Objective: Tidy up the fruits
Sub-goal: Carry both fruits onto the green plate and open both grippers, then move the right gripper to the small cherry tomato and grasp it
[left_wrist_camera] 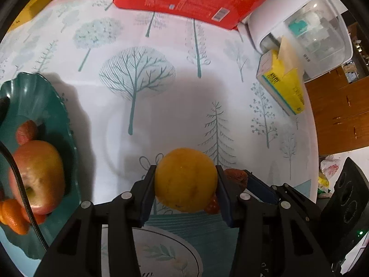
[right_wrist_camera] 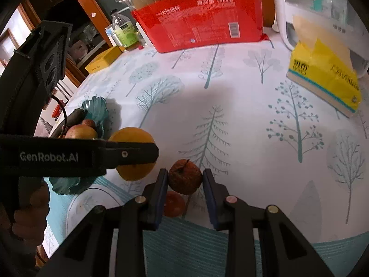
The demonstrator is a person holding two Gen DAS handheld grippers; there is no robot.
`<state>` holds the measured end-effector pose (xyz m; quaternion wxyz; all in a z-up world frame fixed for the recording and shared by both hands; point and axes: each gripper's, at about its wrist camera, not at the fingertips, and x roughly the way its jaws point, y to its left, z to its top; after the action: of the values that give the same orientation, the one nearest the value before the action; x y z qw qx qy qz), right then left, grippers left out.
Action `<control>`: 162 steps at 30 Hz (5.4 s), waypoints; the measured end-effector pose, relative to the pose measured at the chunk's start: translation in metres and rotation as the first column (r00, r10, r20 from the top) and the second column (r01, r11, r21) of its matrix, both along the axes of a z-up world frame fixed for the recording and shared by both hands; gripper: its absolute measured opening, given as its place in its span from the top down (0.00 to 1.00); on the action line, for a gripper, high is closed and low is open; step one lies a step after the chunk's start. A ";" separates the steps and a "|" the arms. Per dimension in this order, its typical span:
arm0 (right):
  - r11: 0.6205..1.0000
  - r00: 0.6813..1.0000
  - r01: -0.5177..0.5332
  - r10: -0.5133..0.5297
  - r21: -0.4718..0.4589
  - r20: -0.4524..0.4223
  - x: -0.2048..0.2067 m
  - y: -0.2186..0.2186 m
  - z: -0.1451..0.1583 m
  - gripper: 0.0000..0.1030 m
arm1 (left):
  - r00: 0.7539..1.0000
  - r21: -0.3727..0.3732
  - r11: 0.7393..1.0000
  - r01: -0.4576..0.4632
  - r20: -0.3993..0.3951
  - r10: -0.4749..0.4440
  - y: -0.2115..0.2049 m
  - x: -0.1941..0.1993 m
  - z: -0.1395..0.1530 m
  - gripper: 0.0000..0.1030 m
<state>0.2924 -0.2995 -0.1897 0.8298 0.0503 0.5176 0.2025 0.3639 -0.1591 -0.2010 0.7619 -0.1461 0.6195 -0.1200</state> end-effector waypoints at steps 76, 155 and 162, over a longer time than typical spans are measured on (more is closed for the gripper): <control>0.986 0.985 0.163 -0.161 0.021 -0.068 -0.098 0.231 0.006 0.70 | 0.978 -0.008 0.995 0.098 0.187 -0.094 0.255 -0.055 0.033 0.55; 0.964 0.959 0.201 -0.158 -0.174 0.235 -0.073 0.042 -0.021 0.46 | 0.972 0.186 0.961 -0.202 0.157 0.174 0.168 -0.175 0.048 0.28; 0.963 0.967 0.166 -0.117 -0.210 0.227 -0.069 0.055 -0.025 0.47 | 0.977 0.195 0.964 -0.183 0.143 0.157 0.167 -0.181 0.049 0.28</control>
<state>0.2238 -0.2447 -0.2143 0.8931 -0.0301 0.4406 0.0860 0.1833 0.0077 -0.1518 0.8182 -0.1109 0.5641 0.0021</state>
